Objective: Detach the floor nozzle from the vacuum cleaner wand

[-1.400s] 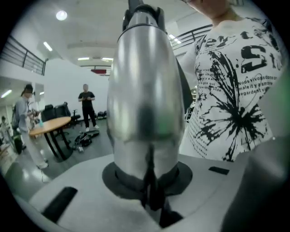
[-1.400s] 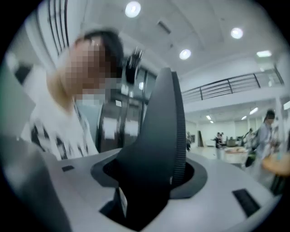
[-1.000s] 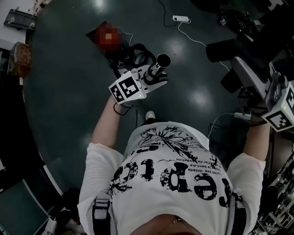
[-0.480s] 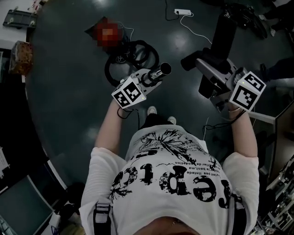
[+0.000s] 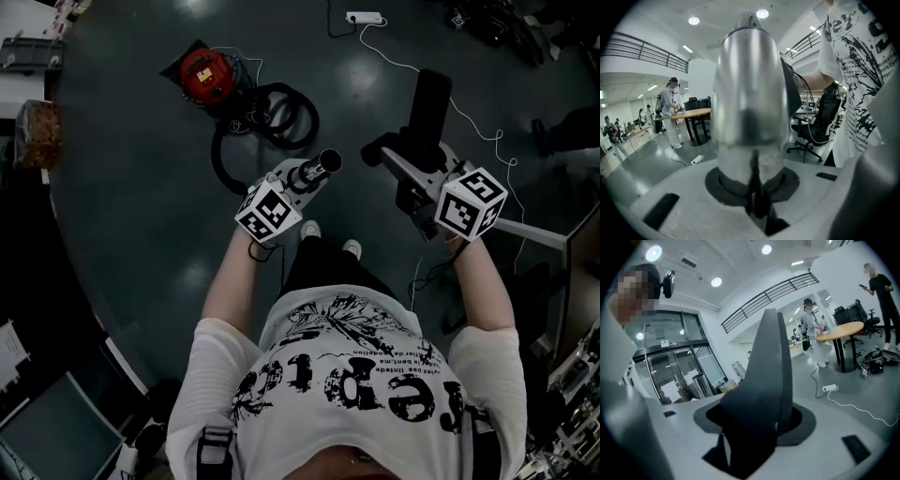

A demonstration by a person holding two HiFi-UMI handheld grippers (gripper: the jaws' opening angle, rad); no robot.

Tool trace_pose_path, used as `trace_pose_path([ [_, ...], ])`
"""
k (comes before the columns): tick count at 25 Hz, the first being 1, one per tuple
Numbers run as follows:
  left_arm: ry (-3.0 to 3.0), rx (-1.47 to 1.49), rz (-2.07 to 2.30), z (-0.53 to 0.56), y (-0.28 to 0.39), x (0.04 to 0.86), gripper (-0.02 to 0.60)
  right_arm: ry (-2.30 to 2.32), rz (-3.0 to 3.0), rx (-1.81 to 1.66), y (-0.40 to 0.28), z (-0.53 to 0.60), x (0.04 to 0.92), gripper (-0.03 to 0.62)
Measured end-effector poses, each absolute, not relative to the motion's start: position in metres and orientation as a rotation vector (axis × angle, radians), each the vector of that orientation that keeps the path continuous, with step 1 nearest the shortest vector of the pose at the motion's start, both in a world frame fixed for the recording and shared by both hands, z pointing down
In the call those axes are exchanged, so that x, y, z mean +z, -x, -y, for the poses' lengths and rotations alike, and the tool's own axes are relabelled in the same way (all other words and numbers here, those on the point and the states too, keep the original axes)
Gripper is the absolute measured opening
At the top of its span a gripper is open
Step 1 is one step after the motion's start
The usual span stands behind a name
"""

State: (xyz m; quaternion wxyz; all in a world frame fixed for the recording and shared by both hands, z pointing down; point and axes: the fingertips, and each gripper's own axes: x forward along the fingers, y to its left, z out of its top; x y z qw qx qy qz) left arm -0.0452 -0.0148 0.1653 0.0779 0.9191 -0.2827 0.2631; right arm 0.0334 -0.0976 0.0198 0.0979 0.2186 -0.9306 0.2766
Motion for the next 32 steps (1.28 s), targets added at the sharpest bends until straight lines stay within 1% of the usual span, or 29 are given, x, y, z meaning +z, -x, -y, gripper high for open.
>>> trace_pose_path([
  [4, -2.69, 0.836, 0.842, 0.021, 0.054, 0.228, 0.057, -0.648, 2.714, 0.897, -0.031, 0.101, 0.085, 0.261],
  [10, -2.558, 1.068, 0.613, 0.007, 0.051, 0.405, 0.057, -0.682, 2.616, 0.949, -0.05, 0.116, 0.231, 0.261],
  [17, -2.436, 1.299, 0.411, -0.007, 0.06, 0.636, 0.057, -0.681, 2.54, 1.048, -0.075, 0.126, 0.455, 0.261],
  [22, -2.366, 1.435, 0.349, 0.004, 0.077, 0.771, 0.057, -0.63, 2.467, 1.121, -0.079, 0.127, 0.628, 0.261],
  [27, -2.353, 1.538, 0.337, 0.02, 0.083, 0.881, 0.058, -0.58, 2.388, 1.143, -0.075, 0.12, 0.775, 0.261],
  [32, -2.29, 1.636, 0.338, 0.028, 0.088, 0.952, 0.058, -0.527, 2.28, 1.219, -0.068, 0.109, 0.877, 0.261],
])
